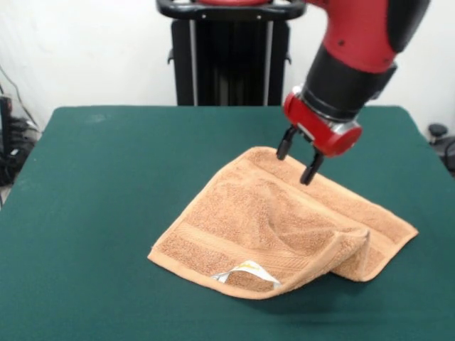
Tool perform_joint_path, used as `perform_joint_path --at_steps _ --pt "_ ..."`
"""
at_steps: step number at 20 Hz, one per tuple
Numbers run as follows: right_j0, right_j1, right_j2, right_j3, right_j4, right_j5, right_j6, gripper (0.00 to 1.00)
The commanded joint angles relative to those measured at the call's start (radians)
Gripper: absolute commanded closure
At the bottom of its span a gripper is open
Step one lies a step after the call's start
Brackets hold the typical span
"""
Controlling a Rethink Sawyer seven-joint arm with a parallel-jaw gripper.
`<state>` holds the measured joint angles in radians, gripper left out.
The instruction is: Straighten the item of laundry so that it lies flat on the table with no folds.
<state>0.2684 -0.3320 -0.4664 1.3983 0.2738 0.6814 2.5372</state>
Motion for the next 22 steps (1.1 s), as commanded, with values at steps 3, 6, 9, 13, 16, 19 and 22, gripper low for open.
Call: perform_joint_path --at_steps 3,6,9,13,16,19,22 --pt "-0.068 -0.003 0.265 0.147 -0.148 -0.024 -0.204 0.0" --pt "-0.118 -0.003 0.333 0.181 -0.171 -0.082 -0.201 0.0" --pt "-0.173 -0.01 0.405 0.222 -0.183 -0.1 -0.208 0.0" --pt "-0.24 -0.026 0.484 0.267 -0.22 -0.108 -0.231 0.0" --pt "-0.28 -0.018 0.533 0.278 -0.28 -0.156 -0.245 0.0" --pt "-0.305 -0.001 0.562 0.274 -0.34 -0.192 -0.233 0.0" --pt "-0.316 0.014 0.57 0.257 -0.391 -0.196 -0.201 0.0"
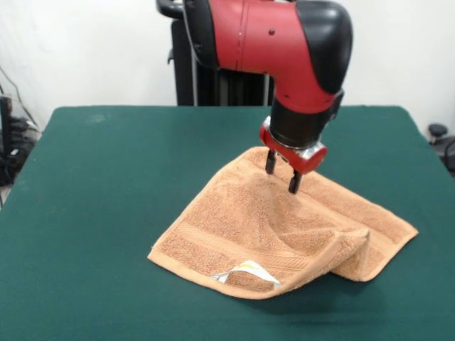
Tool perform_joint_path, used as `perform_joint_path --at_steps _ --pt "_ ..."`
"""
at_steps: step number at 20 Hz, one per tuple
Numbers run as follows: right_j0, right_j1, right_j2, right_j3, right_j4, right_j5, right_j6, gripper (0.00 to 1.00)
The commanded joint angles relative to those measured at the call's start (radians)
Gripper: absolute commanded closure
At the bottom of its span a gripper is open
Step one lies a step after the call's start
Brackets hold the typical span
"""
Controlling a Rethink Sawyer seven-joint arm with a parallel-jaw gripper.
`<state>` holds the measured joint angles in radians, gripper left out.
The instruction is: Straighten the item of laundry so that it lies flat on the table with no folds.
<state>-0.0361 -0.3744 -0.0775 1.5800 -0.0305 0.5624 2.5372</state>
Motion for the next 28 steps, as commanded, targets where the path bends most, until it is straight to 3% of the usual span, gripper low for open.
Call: perform_joint_path --at_steps 1,12,13,28 --pt "-0.013 0.063 0.182 0.071 -0.102 -0.08 -0.187 0.0" --pt "0.0 0.103 0.169 0.023 -0.185 -0.098 -0.089 0.0" --pt "-0.004 0.104 0.174 0.025 -0.182 -0.09 -0.084 1.0" --pt "-0.023 0.108 0.187 0.031 -0.242 -0.136 -0.086 1.0"
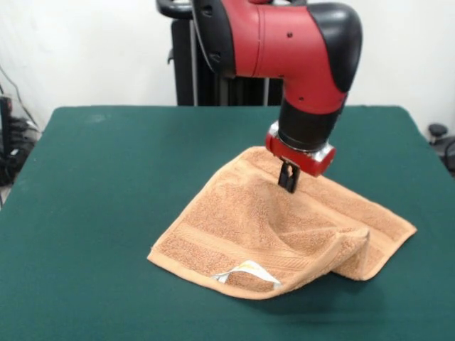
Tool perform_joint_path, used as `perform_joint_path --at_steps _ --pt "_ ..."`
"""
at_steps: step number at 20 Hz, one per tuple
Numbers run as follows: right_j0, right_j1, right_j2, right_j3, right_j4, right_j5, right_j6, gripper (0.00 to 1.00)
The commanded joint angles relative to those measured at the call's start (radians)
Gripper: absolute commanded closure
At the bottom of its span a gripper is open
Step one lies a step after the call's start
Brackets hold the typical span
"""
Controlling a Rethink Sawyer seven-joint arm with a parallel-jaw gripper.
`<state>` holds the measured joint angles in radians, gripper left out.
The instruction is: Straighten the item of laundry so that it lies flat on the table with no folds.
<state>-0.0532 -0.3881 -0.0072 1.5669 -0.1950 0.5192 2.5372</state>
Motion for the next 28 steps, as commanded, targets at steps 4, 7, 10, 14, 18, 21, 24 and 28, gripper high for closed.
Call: perform_joint_path --at_steps 4,7,10,14,18,21,24,28 --pt "0.003 0.122 0.104 0.04 -0.079 -0.099 -0.054 1.0" --pt "-0.01 0.119 0.119 0.046 -0.082 -0.088 -0.074 0.0" --pt "-0.018 0.094 0.125 0.068 -0.088 -0.072 -0.075 0.0" --pt "-0.019 0.064 0.124 0.101 -0.1 -0.047 -0.066 0.0" --pt "-0.011 0.095 0.106 0.098 -0.112 -0.081 -0.045 0.0" --pt "-0.009 0.145 0.097 0.071 -0.123 -0.121 -0.036 0.0" --pt "-0.001 0.19 0.085 0.033 -0.138 -0.152 -0.028 0.0" --pt "0.008 0.225 0.073 0.005 -0.161 -0.195 -0.022 0.0"
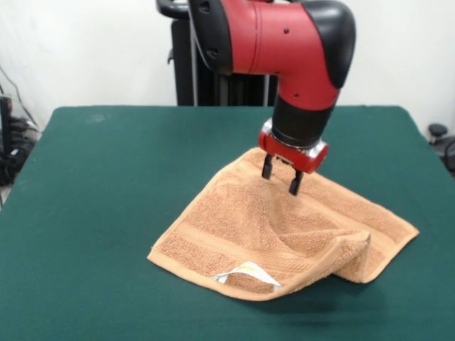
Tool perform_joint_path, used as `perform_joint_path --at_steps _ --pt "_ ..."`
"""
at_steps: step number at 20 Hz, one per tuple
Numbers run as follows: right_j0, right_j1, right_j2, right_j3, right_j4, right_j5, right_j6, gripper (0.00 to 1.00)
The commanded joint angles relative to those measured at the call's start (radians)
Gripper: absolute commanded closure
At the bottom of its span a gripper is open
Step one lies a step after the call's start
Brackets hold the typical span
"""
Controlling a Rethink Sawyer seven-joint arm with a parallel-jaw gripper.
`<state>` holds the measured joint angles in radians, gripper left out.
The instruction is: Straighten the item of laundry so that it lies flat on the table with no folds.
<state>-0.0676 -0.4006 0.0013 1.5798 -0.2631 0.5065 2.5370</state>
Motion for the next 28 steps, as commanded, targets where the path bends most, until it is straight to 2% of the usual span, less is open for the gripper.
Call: perform_joint_path --at_steps 1,2,7,15,23,28 --pt "0.022 0.239 0.064 -0.008 -0.096 -0.187 -0.02 0.0" --pt "0.012 0.239 0.074 -0.004 -0.098 -0.181 -0.032 1.0" --pt "0.042 0.239 0.041 -0.008 -0.108 -0.206 -0.005 1.0" --pt "0.035 0.234 0.062 0.014 -0.097 -0.202 0.009 1.0" --pt "-0.003 0.223 0.09 0.044 -0.113 -0.19 -0.043 1.0" --pt "-0.037 0.175 0.116 0.119 -0.119 -0.148 -0.085 1.0"
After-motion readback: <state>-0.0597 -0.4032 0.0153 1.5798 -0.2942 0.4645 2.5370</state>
